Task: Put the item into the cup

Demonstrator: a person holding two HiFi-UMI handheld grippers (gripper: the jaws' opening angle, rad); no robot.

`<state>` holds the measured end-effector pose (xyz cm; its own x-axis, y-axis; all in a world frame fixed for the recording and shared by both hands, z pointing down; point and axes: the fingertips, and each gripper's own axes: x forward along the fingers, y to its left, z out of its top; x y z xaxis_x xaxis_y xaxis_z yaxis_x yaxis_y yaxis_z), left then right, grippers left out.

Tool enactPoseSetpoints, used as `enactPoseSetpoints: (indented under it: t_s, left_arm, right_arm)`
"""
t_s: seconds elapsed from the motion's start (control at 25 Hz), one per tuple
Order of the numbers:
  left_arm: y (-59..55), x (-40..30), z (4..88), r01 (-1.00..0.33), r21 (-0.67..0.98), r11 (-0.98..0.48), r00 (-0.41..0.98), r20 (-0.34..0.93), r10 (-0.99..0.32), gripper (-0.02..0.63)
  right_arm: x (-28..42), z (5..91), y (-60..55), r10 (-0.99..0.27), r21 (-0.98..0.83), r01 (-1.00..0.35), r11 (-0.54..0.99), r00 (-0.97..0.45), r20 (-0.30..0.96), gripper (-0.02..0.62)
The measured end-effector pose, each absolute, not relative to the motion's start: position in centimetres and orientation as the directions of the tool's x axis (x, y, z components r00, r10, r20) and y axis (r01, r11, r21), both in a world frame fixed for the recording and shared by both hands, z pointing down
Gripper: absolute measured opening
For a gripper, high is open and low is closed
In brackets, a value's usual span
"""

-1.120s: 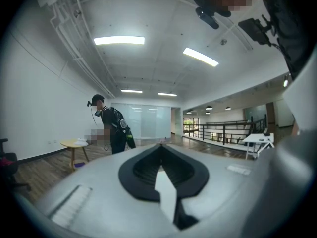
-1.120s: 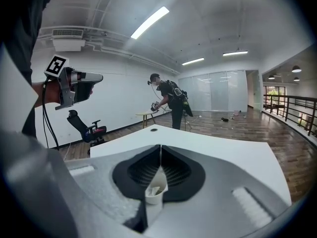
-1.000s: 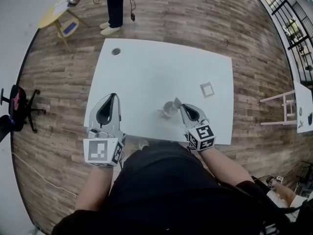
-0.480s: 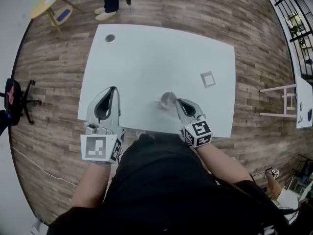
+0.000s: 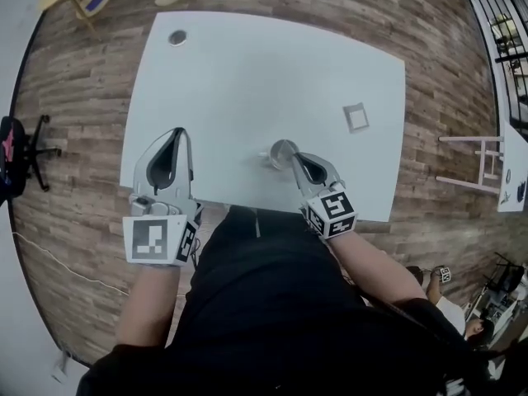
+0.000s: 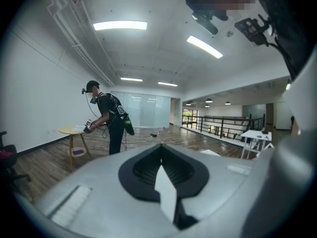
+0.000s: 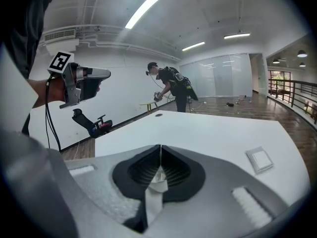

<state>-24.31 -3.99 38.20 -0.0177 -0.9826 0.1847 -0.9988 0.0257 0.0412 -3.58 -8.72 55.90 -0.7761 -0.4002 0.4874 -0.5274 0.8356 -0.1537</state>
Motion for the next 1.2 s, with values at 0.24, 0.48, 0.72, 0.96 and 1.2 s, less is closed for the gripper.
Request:
enactPoseSetpoints:
  t_s: [0.24, 0.48, 0.72, 0.96, 1.2]
  left_arm:
    - [-4.4, -24.3, 39.0, -0.998, 0.053, 0.031, -0.02, 0.194, -0.981, 0.006]
    - [-4.4, -24.5, 39.6, -0.998, 0.066, -0.003, 0.016, 0.201, -0.98, 0.006]
    - [-3.8, -25.9, 39.5, -0.999, 0.052, 0.006, 0.004, 0.183, -0.983, 0.006]
    - [-3.7, -25.3, 39.4, -0.999, 0.038, -0.03, 0.036, 0.169, -0.985, 0.006]
    - [-4.5, -24.4, 38.6, -0.997, 0.03, -0.074, 0.077, 0.139, -0.987, 0.006]
  right_arm:
    - [-3.6, 57.1, -8.5, -0.37, -0.173, -0.517, 0.838, -0.773, 0.516, 0.109]
    - [-3.8, 56.7, -9.2, -0.421, -0.165, -0.556, 0.815, -0.763, 0.49, 0.109]
    - [-4.5, 57.2, -9.2, -0.429, -0.184, -0.568, 0.802, -0.762, 0.485, 0.109]
    - [-3.2, 56.2, -10.6, -0.502, -0.159, -0.619, 0.769, -0.739, 0.45, 0.092]
    - [-1.3, 54.6, -12.6, -0.593, -0.134, -0.687, 0.714, -0.695, 0.406, 0.007]
